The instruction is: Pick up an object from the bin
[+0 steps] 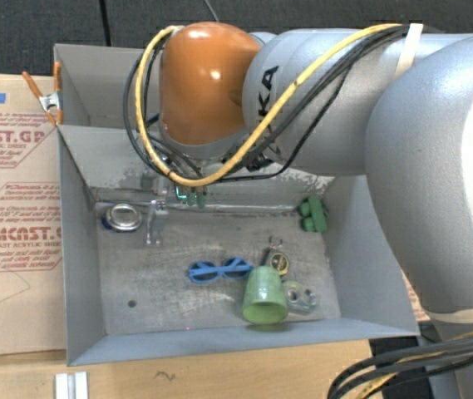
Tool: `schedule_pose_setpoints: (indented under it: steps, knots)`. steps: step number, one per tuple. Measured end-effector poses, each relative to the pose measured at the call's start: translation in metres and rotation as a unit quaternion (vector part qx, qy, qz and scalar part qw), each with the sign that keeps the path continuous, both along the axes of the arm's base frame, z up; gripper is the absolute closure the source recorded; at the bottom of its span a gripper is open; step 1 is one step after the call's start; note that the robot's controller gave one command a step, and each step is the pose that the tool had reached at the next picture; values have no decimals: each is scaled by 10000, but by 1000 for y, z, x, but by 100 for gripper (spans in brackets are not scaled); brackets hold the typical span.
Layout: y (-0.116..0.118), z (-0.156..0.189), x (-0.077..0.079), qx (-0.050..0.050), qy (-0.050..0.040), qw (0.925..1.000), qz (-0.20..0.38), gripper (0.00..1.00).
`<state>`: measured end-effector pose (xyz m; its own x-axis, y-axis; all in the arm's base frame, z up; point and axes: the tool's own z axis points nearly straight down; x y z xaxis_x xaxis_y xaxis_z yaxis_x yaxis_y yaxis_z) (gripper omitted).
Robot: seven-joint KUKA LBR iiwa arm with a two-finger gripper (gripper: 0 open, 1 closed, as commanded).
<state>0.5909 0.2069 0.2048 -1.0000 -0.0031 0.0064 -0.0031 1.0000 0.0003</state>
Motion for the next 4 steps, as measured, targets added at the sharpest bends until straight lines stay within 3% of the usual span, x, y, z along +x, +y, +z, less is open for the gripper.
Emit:
schedule_pose_setpoints:
  steps: [1, 2, 3, 4]
  knots:
    - [35, -120, -3, 20, -86, 9997, -241, 0]
    - [36, -123, -5, 17, -51, 9997, -240, 100]
    - [-12, 12, -9, 9, -79, 9973, 723, 100]
    - [-5, -8, -38, 2, -29, 9949, 1008, 100]
